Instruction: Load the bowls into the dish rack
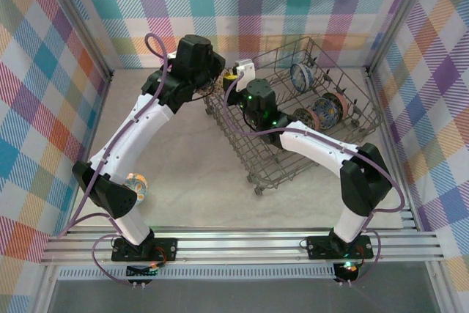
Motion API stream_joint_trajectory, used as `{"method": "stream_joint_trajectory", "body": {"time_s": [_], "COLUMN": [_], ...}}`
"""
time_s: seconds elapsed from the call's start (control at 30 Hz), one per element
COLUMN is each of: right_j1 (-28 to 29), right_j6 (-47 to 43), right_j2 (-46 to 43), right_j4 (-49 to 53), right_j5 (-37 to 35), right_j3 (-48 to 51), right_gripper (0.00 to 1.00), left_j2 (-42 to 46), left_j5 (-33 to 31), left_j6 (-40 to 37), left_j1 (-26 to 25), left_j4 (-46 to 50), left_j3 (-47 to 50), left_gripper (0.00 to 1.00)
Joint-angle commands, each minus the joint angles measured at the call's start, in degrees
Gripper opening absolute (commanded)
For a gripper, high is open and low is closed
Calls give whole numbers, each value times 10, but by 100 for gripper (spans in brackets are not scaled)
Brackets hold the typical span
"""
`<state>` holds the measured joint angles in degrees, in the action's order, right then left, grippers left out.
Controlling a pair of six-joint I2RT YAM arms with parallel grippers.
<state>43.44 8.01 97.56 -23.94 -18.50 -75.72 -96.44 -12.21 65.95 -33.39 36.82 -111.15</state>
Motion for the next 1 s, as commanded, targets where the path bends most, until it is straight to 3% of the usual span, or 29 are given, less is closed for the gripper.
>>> {"method": "stream_joint_trajectory", "body": {"time_s": [0.0, 0.17, 0.53, 0.77, 0.97], "right_j1": [3, 3, -41, -71, -102], "right_j6": [-19, -27, 25, 25, 16], "right_j2": [-38, -46, -62, -47, -46], "right_j4": [-43, -14, 97, 156, 174], "right_j5": [-12, -35, -67, -96, -130], "right_j3": [0, -4, -21, -58, -70], "right_gripper": [2, 1, 0, 0, 0], "left_j2": [-8, -26, -88, -64, -33], "left_j5": [6, 12, 75, 85, 64], "left_j6": [-20, -44, -85, -115, -193], "left_j1": [-11, -15, -45, -58, -44], "left_j4": [-40, -29, -2, 17, 42], "left_j3": [-20, -56, -159, -153, -151], "left_gripper": [30, 44, 56, 66, 73]}}
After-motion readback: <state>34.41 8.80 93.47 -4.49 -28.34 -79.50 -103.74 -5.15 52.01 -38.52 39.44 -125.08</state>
